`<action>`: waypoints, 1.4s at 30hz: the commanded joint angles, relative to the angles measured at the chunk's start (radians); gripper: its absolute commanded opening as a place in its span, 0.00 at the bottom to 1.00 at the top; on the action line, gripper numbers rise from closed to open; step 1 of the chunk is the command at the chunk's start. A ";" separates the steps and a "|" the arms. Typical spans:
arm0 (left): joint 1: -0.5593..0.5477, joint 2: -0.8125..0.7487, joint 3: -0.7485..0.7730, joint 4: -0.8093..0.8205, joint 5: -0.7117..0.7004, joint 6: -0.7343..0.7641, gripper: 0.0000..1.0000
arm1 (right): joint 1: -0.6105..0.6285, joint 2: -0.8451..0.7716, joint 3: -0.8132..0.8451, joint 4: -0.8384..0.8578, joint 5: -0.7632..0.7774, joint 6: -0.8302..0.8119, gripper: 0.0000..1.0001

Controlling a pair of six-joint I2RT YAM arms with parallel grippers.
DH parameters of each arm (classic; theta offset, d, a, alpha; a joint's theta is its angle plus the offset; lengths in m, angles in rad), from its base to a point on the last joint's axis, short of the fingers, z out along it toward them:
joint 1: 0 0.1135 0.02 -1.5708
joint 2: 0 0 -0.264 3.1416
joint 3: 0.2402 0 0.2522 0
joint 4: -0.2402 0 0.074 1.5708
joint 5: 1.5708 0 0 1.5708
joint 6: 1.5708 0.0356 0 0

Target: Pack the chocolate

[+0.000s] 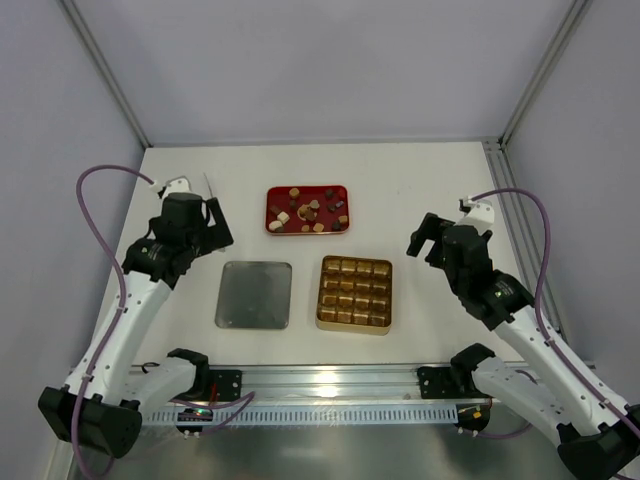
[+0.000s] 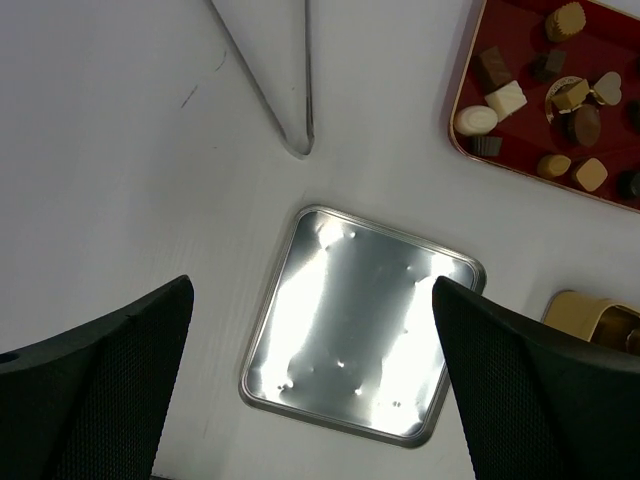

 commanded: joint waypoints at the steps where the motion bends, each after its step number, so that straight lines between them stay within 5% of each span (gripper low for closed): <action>1: 0.001 0.013 0.014 0.026 -0.079 -0.014 1.00 | -0.001 0.012 0.037 0.038 -0.023 -0.040 1.00; 12: 0.117 0.243 0.054 0.104 -0.038 -0.014 1.00 | 0.001 0.100 0.035 0.123 -0.224 -0.120 1.00; 26: 0.206 0.798 0.272 0.216 -0.001 -0.051 1.00 | 0.001 0.143 -0.015 0.195 -0.301 -0.129 1.00; 35: 0.251 0.955 0.324 0.265 0.063 -0.071 0.99 | 0.001 0.152 -0.040 0.204 -0.309 -0.143 1.00; 42: 0.258 1.012 0.342 0.277 0.068 -0.070 0.88 | 0.001 0.146 -0.054 0.208 -0.301 -0.145 1.00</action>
